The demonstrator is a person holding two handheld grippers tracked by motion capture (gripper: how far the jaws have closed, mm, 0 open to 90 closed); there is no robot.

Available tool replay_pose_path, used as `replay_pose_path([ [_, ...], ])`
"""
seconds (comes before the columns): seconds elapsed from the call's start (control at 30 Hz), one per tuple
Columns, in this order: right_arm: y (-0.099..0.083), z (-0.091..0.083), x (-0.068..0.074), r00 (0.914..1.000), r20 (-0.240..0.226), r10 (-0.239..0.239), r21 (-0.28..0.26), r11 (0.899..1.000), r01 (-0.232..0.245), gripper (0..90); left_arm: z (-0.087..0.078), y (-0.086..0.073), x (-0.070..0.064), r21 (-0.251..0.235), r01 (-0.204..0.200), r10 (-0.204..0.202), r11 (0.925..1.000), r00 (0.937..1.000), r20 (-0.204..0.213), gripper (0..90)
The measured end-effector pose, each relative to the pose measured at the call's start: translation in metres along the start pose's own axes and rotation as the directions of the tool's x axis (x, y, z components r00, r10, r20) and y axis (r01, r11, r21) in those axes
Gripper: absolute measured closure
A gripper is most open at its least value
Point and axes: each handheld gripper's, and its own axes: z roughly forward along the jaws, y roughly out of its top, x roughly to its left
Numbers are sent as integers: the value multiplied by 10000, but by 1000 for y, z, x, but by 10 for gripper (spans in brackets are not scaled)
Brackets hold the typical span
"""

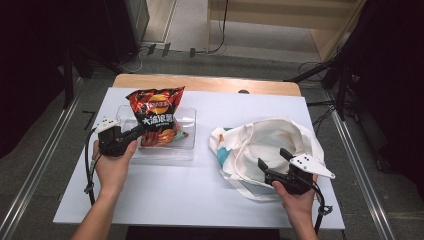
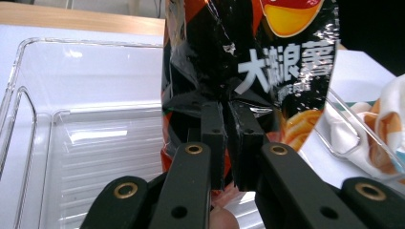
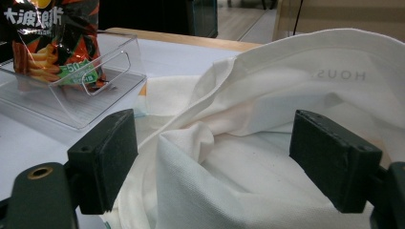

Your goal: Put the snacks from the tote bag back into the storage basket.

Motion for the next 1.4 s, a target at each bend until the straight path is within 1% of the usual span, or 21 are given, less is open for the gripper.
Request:
replay_pose_path([
  [0.03,0,0,0,10000,4,20,20,10000,-20,173,4,3,0,47,95,-94,9999,9998,-186,869],
  [0.13,0,0,0,10000,0,51,23,10000,-51,174,8,5,1,93,131,-128,9999,9995,-302,866],
  [0.17,-1,0,0,10000,-4,67,43,10000,-67,175,10,8,3,74,191,-188,9998,9989,-420,861],
  [0.37,-1,1,-1,10000,17,85,96,9999,-85,177,16,14,8,47,387,-381,9992,9957,-840,802],
  [0.57,-2,2,-1,10000,23,66,113,9999,-66,178,15,15,11,-67,434,-438,9990,9963,-742,803],
  [0.63,-2,2,-1,10000,28,43,118,9999,-43,178,14,15,12,-144,425,-434,9990,9969,-658,781],
  [0.67,-2,2,-2,10000,48,60,134,9999,-60,178,10,12,11,-303,389,-403,9988,9981,-464,751],
  [0.73,-3,2,-2,10000,46,70,108,9999,-70,178,4,8,8,-514,226,-240,9984,9993,-272,689],
  [0.8,-3,1,-2,10000,64,74,100,9999,-75,178,2,6,6,-560,152,-166,9983,9996,-240,602],
  [0.83,-3,0,-3,9999,86,76,72,9999,-76,178,-5,2,2,-665,-37,26,9978,9999,-165,566],
  [0.87,-3,0,-3,9999,80,89,50,9999,-90,178,-5,2,2,-665,-37,26,9978,9999,-165,540],
  [0.9,-3,0,-3,9999,89,100,36,9999,-101,178,-12,-2,-1,-851,-207,198,9962,9997,-110,494],
  [0.97,-3,0,-3,9999,100,89,29,10000,-89,178,-16,-4,-3,-965,-248,240,9950,9997,-94,413],
  [1.0,-4,-1,-4,9999,116,82,40,10000,-82,178,-23,-7,-6,-1199,-299,293,9923,9996,-64,375],
  [1.03,-4,-1,-4,9999,120,78,37,10000,-78,178,-26,-9,-8,-1289,-311,310,9912,9995,-30,341],
  [1.13,-5,-2,-5,9999,137,54,36,10000,-55,177,-29,-12,-11,-1308,-423,422,9905,9991,-42,219],
  [1.17,-6,-2,-6,9999,157,58,18,10000,-58,177,-33,-16,-16,-1354,-544,521,9893,9984,-207,161],
  [1.2,-6,-2,-6,9999,157,58,18,10000,-58,177,-33,-16,-16,-1354,-544,521,9893,9984,-207,123],
  [1.23,-6,-3,-6,9999,161,46,20,10000,-46,177,-35,-19,-17,-1388,-637,612,9883,9979,-223,123],
  [1.33,-9,-6,-9,9997,228,40,0,10000,-40,177,-42,-26,-20,-1408,-745,744,9872,9972,-63,20],
  [1.4,-10,-7,-10,9997,232,13,-26,10000,-12,177,-44,-28,-20,-1399,-829,831,9867,9965,-45,9],
])
